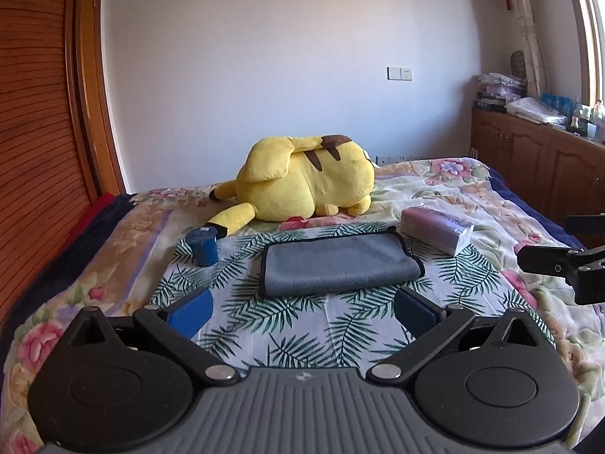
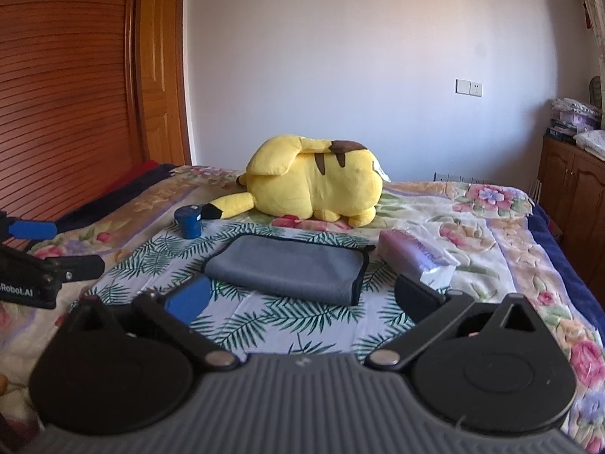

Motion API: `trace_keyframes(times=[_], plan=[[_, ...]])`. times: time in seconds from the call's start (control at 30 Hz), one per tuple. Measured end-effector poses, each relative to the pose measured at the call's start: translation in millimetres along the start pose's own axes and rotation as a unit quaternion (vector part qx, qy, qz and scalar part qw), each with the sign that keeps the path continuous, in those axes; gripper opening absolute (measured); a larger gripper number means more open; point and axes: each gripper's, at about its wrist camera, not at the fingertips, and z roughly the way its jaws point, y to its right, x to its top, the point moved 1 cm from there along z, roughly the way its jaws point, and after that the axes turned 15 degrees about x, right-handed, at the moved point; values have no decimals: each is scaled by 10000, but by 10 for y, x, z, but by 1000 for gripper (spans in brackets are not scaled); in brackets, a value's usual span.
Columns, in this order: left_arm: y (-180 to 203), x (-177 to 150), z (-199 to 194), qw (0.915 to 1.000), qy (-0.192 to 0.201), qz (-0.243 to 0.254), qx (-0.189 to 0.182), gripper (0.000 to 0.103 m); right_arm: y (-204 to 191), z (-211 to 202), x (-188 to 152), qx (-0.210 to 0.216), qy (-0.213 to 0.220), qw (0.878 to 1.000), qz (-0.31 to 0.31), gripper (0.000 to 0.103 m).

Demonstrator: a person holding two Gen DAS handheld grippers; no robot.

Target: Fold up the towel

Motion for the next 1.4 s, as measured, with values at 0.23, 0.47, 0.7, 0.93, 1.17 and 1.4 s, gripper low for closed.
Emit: trace_keyframes(times=[0.23, 0.47, 0.7, 0.93, 1.17, 1.4], plan=[[49, -226, 12, 9999, -119, -3, -40, 103, -46, -28, -166, 0, -28, 9999, 141, 103], [76, -479, 43, 9998, -183, -41, -20, 103, -41, -20, -353, -15, -101, 9997, 228, 103], [128, -696, 85, 9997, -250, 8, 23, 103, -82, 15, -536, -12, -232, 9994, 261, 103], [149, -772, 140, 9996, -285, -68, -35, 103, -118, 69, -627, 2, -286, 9992, 285, 103], [134, -839, 217, 9991, -407, -86, -56, 103, -101, 129, -708, -39, -291, 9991, 310, 103], [96, -846, 213, 9991, -396, -168, -28, 103, -110, 177, -727, -56, -353, 9991, 237, 103]])
